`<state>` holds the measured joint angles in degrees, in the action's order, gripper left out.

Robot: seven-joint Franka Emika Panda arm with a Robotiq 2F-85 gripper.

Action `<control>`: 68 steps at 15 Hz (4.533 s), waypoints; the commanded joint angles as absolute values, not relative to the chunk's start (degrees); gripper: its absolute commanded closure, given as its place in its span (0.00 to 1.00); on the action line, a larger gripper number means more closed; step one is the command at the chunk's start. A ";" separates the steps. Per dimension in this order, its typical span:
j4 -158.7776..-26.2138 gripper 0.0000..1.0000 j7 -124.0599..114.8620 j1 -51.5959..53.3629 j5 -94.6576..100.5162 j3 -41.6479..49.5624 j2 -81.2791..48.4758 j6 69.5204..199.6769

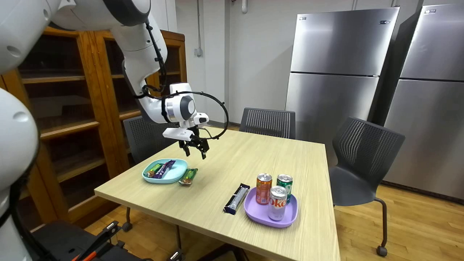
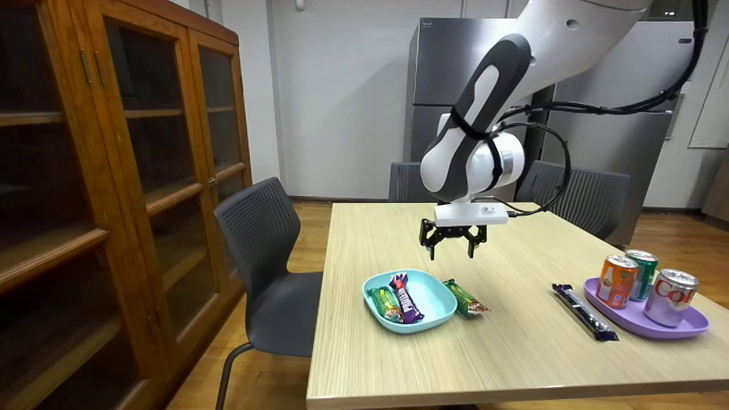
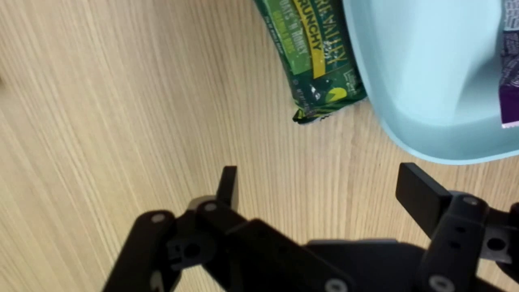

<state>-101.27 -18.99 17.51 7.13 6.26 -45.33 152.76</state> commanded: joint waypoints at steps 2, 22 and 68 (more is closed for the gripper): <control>-104.21 0.00 -11.37 14.00 8.32 4.84 -43.79 153.67; -111.06 0.00 17.60 2.93 8.97 -5.69 -42.43 151.60; -112.18 0.00 14.67 4.30 9.97 -1.17 -41.83 151.80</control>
